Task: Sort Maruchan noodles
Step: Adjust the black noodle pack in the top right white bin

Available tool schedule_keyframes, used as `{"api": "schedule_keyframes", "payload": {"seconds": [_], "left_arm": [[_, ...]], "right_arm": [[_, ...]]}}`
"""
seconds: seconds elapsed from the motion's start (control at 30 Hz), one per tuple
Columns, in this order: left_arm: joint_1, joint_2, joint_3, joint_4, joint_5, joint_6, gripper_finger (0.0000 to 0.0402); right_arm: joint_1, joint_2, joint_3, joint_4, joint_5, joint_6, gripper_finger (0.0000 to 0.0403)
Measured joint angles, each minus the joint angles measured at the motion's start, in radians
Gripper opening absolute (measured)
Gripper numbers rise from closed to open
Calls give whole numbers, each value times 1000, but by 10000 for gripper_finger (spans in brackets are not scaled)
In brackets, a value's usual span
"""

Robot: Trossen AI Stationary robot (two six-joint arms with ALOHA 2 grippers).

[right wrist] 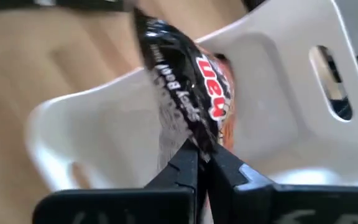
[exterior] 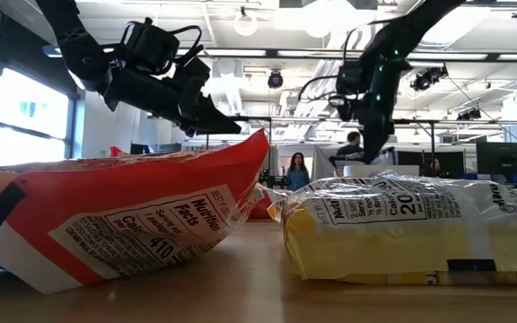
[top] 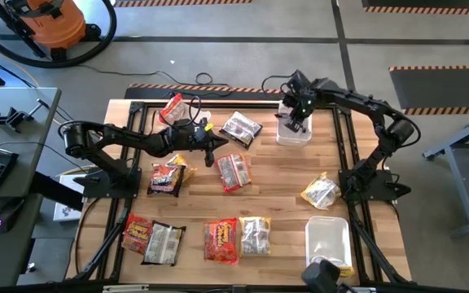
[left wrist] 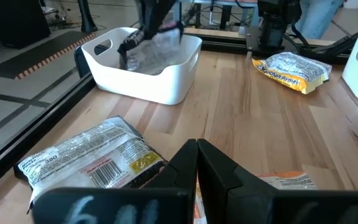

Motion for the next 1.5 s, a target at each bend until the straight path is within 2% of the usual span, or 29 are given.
{"api": "schedule_keyframes", "payload": {"seconds": [0.13,0.23,0.33,0.43,0.53,0.67,0.77,0.9,1.07,1.27,1.37,1.5], "left_arm": [[0,0,0,0,0,0,3],[0,0,0,0,0,0,3],[0,0,0,0,0,0,3],[0,0,0,0,0,0,3],[0,0,0,-1,0,0,3],[0,0,0,-2,0,0,3],[0,0,0,-2,0,6,3],[0,0,0,-3,0,8,3],[0,0,0,-3,0,15,3],[0,0,0,-4,0,15,3],[0,0,0,-4,0,15,3],[0,0,0,-4,0,15,3]], "right_arm": [[-38,0,93,-177,-162,-44,0],[-48,0,134,-253,-175,-58,0],[-49,0,146,-252,-172,0,1],[-19,0,146,-255,-171,71,22],[25,0,146,-258,-142,177,71],[96,0,146,-240,12,349,165],[127,2,146,-182,77,458,236],[134,53,146,-171,107,520,289],[134,177,146,-169,113,500,298],[126,278,145,-176,193,506,294],[123,291,145,-171,198,512,273],[122,291,145,-150,198,504,218]]}}
